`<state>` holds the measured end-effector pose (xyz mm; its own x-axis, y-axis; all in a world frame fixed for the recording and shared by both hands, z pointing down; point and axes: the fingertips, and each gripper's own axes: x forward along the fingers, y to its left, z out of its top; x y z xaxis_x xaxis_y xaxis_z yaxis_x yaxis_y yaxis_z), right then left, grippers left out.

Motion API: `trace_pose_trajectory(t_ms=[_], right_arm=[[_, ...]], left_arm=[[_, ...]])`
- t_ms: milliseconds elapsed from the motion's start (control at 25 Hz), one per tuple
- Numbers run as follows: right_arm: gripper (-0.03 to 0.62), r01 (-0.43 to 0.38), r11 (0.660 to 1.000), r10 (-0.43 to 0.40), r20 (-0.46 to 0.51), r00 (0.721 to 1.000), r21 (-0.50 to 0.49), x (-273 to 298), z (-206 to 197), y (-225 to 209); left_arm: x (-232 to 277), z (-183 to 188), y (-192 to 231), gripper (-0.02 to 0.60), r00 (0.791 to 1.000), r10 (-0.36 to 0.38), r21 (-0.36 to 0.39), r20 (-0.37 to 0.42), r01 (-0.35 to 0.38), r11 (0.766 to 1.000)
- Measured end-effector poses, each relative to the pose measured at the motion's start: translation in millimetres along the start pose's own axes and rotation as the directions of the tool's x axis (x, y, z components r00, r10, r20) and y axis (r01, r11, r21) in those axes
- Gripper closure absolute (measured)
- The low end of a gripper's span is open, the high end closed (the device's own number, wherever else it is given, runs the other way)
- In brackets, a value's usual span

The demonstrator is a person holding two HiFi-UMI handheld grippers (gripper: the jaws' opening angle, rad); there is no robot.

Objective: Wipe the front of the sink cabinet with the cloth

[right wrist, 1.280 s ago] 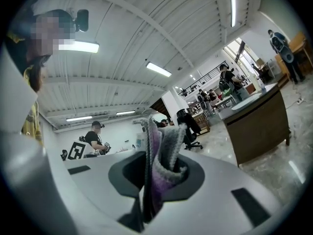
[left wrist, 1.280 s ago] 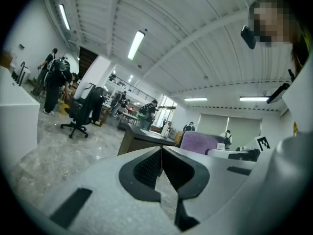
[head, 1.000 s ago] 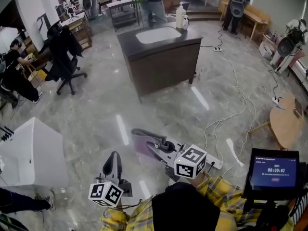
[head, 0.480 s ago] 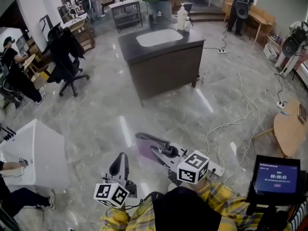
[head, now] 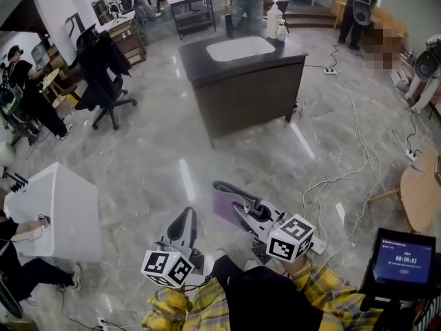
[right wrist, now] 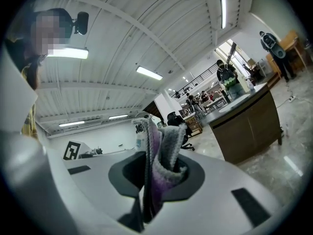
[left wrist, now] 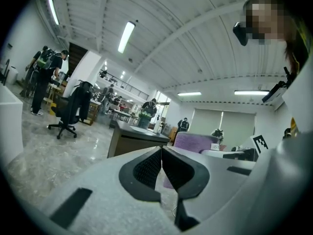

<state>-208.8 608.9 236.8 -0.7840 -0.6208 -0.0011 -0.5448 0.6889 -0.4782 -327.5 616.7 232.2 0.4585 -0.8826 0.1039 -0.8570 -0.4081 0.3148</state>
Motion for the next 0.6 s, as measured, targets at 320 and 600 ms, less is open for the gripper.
trace_pose_trajectory(t_ms=[320, 600], right_arm=[[0.551, 0.015, 1.000, -0.015, -0.013, 1.000, 0.011, 17, 2, 4], [0.551, 0.047, 0.999, -0.046, -0.014, 0.999, 0.008, 56, 15, -6]], left_arm=[[12, 25, 16, 0.574, 1.000, -0.001, 0.013, 0.005, 0.001, 1.000], [36, 46, 46, 0.574, 1.000, -0.030, 0.001, -0.002, 0.030, 1.000]])
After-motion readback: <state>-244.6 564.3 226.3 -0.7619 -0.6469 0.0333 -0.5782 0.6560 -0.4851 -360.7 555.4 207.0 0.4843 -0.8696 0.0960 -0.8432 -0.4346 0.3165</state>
